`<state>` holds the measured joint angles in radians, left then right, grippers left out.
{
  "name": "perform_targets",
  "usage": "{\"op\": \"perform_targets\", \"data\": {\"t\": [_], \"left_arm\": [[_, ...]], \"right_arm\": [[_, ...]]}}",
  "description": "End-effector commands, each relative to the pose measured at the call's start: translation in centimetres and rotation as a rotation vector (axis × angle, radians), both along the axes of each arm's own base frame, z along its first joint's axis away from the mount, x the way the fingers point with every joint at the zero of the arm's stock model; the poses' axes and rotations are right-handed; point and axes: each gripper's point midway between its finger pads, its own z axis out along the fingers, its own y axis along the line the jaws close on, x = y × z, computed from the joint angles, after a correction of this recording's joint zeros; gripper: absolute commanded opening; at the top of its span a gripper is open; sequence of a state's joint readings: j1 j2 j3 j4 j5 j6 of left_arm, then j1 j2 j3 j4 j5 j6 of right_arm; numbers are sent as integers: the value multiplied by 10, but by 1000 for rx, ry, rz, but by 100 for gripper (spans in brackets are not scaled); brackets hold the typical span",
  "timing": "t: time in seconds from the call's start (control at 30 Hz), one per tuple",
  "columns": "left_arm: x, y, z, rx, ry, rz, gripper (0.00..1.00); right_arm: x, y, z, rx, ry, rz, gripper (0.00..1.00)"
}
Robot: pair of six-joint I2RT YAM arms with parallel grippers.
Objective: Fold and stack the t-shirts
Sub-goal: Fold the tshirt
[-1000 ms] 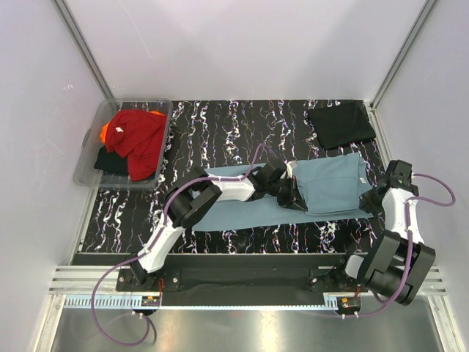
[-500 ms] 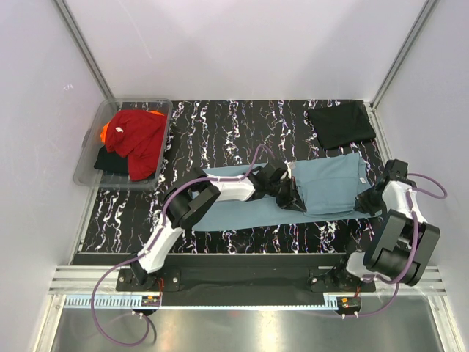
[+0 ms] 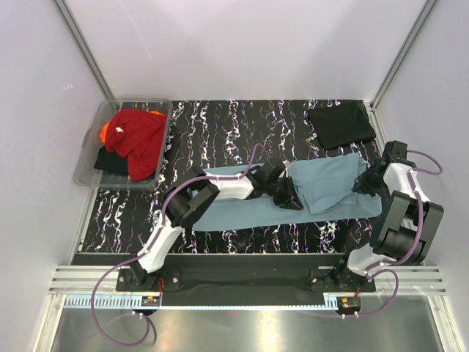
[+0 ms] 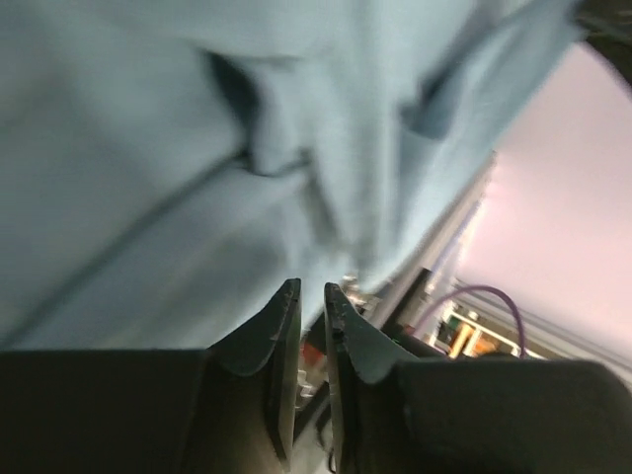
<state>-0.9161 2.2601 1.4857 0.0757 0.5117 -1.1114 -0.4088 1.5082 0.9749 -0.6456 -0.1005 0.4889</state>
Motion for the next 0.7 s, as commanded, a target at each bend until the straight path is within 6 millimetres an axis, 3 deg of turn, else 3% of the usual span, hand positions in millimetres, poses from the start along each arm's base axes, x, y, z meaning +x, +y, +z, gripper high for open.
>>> {"op": "perform_targets", "data": {"t": [0.0,0.13,0.33,0.4,0.6,0.67], "left_arm": [[19,12,20,11,-90,49,20],[27,8,39,-17,-167,23,25],[8,-9,69,-131,-303,-162,35],[9,-8,75,-129,-428,-200,36],[14,-1,72,-3,-799,-331,38],[21,2,70,74,-943,-361,44]], "right_arm": [[31,1,18,1,-86,77,2],[44,7,17,19,-88,112,3],[54,10,16,28,-87,124,3],[55,10,15,31,-83,122,3],[53,12,9,41,-67,125,5],[54,12,8,42,-67,122,6]]}}
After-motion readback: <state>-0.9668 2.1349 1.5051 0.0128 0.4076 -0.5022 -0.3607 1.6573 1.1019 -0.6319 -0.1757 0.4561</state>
